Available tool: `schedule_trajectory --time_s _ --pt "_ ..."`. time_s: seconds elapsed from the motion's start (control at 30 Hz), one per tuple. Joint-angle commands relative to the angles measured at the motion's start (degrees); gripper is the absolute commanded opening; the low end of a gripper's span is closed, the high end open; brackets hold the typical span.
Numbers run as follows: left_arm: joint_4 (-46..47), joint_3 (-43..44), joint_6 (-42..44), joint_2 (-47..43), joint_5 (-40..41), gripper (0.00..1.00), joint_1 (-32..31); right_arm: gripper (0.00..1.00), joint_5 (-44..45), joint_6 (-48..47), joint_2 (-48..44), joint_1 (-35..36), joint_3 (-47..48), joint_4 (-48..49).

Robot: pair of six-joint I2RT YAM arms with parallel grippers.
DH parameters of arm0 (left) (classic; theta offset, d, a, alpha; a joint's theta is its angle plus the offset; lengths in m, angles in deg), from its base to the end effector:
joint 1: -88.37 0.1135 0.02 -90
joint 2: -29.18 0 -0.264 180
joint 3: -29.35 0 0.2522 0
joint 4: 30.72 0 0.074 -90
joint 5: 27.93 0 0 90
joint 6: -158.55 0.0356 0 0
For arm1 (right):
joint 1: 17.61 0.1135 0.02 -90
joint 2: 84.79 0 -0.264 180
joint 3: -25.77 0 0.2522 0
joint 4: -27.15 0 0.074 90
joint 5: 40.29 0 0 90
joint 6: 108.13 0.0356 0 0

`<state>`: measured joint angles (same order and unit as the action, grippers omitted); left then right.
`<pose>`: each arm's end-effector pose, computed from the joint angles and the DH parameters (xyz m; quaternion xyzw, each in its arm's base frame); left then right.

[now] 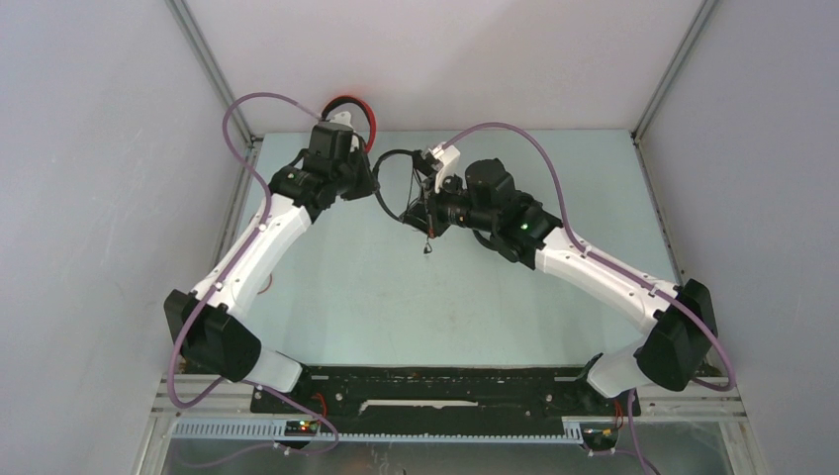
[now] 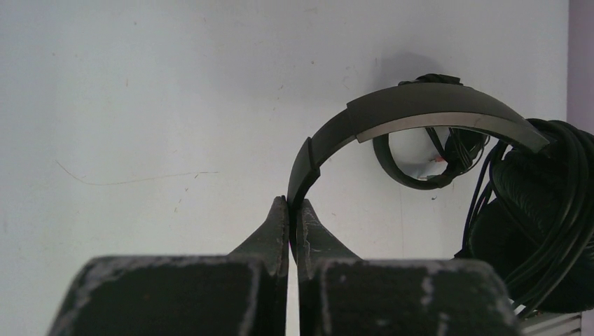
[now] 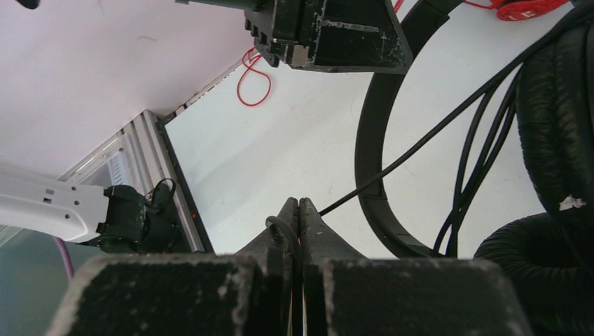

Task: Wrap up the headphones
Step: Wrap the headphones cable around the headphones.

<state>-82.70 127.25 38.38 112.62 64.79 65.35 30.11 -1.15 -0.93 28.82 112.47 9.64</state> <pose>0.2961 -0.1240 0.3720 -0.0664 0.8943 -0.1788 0.4048 0.2310 0.2601 0.3612 -0.2989 0.7280 0.4311 0.4415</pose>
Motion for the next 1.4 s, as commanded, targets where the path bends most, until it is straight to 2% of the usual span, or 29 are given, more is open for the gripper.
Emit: schedule_trajectory --time_s 0.0,0.2,0.3,0.5,0.63,0.77,0.9,1.37 --pt "5.3 0.1 -2.4 -2.5 -1.2 0.0 -0.2 0.0 2.7 -1.4 0.7 0.4 1.3 0.4" --pt "4.4 0.5 -2.6 -3.1 -0.4 0.0 -0.1 0.0 8.5 -4.8 -0.3 0.4 1.6 -8.6" --pt "5.4 -0.2 -5.2 -4.0 -3.7 0.0 0.5 0.0 9.7 -5.9 -1.4 0.0 1.4 -11.5" --pt "5.6 -1.0 -8.4 -6.6 -5.7 0.0 0.5 0.01 13.6 -5.7 -4.7 -1.0 -2.2 -9.1" --pt "3.0 -0.3 -8.0 -8.0 -3.0 0.0 0.5 0.0 8.7 -2.6 -5.8 -3.7 -4.6 -7.7" --pt "1.1 0.0 -6.9 -8.8 -0.1 0.0 0.5 0.0 12.0 -1.0 -6.2 -4.4 -4.8 -9.9" --pt "1.4 -0.6 -6.9 -9.2 0.0 0.0 0.5 0.0 13.0 0.7 -7.1 -5.2 -5.9 -8.3" --pt "1.3 -2.4 -5.7 -9.2 0.8 0.0 0.4 0.0 5.8 10.2 -11.1 -7.1 -10.9 6.2"
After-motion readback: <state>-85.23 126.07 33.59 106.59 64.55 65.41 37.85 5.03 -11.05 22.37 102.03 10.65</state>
